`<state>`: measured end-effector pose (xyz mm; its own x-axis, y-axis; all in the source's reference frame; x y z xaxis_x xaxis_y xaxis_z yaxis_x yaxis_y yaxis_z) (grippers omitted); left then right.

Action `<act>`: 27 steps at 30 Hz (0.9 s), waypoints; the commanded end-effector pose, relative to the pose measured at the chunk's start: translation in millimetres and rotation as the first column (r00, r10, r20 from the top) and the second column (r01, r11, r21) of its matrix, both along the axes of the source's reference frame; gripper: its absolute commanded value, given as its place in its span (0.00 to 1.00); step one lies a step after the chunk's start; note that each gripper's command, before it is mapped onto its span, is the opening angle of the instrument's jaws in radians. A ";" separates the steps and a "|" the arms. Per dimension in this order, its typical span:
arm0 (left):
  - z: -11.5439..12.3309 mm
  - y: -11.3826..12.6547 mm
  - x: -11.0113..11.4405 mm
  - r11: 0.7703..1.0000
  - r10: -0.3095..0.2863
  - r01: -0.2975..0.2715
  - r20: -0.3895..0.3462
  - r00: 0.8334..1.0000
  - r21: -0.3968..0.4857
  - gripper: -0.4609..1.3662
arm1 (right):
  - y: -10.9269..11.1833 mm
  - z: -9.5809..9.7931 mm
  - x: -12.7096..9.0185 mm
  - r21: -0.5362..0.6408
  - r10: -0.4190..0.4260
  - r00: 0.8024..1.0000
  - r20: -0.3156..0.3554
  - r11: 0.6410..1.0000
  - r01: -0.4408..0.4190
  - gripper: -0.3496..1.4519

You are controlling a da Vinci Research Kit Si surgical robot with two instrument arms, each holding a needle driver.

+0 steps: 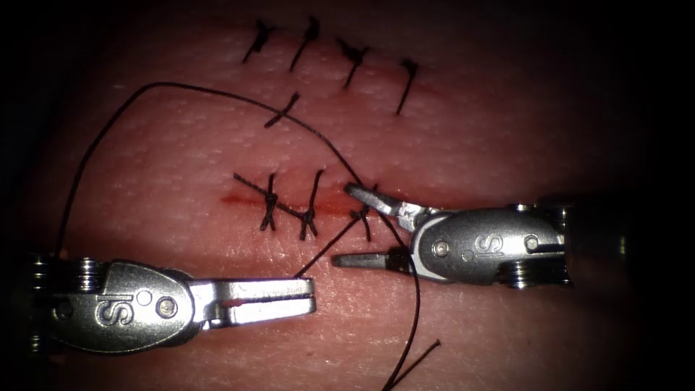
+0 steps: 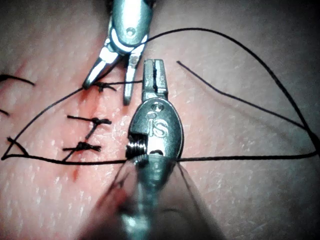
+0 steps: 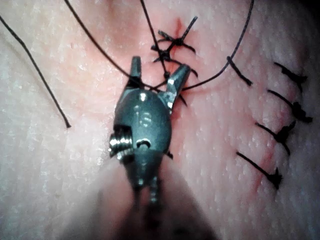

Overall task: Wound Closure
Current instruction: Move the right gripper around the suture.

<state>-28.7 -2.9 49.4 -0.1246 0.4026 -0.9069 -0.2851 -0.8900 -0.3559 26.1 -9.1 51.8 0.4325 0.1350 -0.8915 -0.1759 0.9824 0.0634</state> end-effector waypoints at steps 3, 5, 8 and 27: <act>0.0 0.1 0.0 1.000 0.009 -0.009 0.004 1.000 0.002 0.06 | 0.0 0.0 0.0 0.001 -0.001 1.000 0.000 1.000 0.001 0.61; 0.0 0.1 0.0 1.000 0.009 -0.009 0.004 1.000 0.002 0.06 | 0.0 -0.1 0.0 0.001 -0.001 1.000 0.000 1.000 0.001 0.61; 0.0 0.2 0.0 1.000 0.009 -0.009 0.005 1.000 0.003 0.06 | -0.1 -0.1 0.0 0.001 -0.002 1.000 0.000 1.000 0.002 0.62; 0.0 0.8 0.2 1.000 0.007 -0.007 0.006 1.000 0.009 0.06 | -1.4 -1.1 -6.0 -0.008 0.004 0.999 0.046 1.000 -0.003 0.70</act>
